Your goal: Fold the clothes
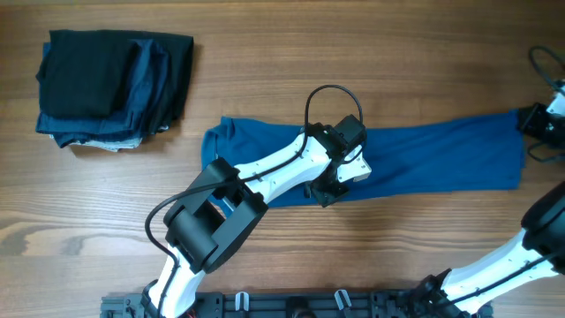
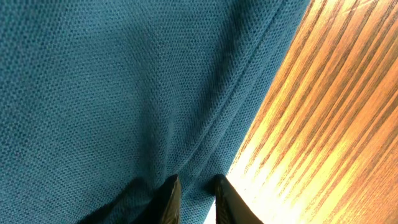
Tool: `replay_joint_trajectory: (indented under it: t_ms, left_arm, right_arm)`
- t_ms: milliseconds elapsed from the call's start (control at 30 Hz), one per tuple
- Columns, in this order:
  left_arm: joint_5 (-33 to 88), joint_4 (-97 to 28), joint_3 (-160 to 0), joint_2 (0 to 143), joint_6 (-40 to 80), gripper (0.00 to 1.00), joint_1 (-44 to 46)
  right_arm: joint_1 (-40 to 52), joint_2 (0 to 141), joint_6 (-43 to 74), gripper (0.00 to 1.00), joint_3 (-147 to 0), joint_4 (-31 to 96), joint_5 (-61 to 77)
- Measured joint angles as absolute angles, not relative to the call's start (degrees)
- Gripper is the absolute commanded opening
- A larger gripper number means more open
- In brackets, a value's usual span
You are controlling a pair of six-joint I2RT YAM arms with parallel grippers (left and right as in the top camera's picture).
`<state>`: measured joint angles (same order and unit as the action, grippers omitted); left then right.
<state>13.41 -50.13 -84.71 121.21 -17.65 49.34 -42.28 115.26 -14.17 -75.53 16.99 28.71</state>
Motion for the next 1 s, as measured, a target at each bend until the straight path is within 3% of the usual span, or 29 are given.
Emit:
replay_joint_trajectory:
  t_ms: [33,100,167,233,367,433,533,600,667,733,1000]
  left_arm:
    - [13.4,-50.1,-84.7,121.2,-17.6,0.21,49.3]
    - [13.5,-50.1,-84.7,121.2,-17.6,0.26,49.3]
    - [13.7,-50.3,-84.7,121.2,-17.6,0.29,49.3]
    - [14.1,-50.3,-84.7,121.2,-17.6,0.29,49.3]
    - [14.2,-50.1,-84.7,121.2,-16.4,0.21,49.3]
    - [13.5,-50.2,-85.3,121.2,-13.5,0.21,49.3]
    - [12.5,-50.8,-88.8,121.2,-10.3,0.23,49.3]
    - [10.7,-50.3,-94.4,121.1,-7.5,0.33,48.9]
    - [8.3,-49.6,-99.7,120.8,-4.3,0.34,48.1]
    - [6.2,-48.5,-103.6,119.6,-0.8,0.29,46.2]
    - [6.8,-51.3,-104.4,119.2,6.2,0.17,33.5]
  right_arm:
    - [-41.8,115.9,-14.4,0.18,-75.5,16.2,28.7]
    - [-41.0,117.4,-15.0,0.43,-75.5,15.0,28.7]
    - [-40.6,118.1,-14.8,0.58,-75.5,14.3,28.7]
    - [-40.8,118.0,-14.7,0.60,-75.8,14.0,28.7]
    - [-41.9,116.6,-14.0,0.56,-77.3,17.0,28.2]
    - [-42.9,112.4,-13.7,0.48,-77.6,19.6,28.2]
    - [-42.9,107.1,-12.9,0.33,-78.6,29.4,28.1]
    - [-42.3,104.0,-11.4,0.26,-78.7,33.6,28.1]
    - [-41.7,102.6,-8.6,0.23,-79.2,38.7,28.1]
    - [-41.3,102.4,-6.8,0.20,-79.0,42.4,27.9]
    - [-41.2,103.9,-2.8,0.19,-71.3,40.7,22.0]
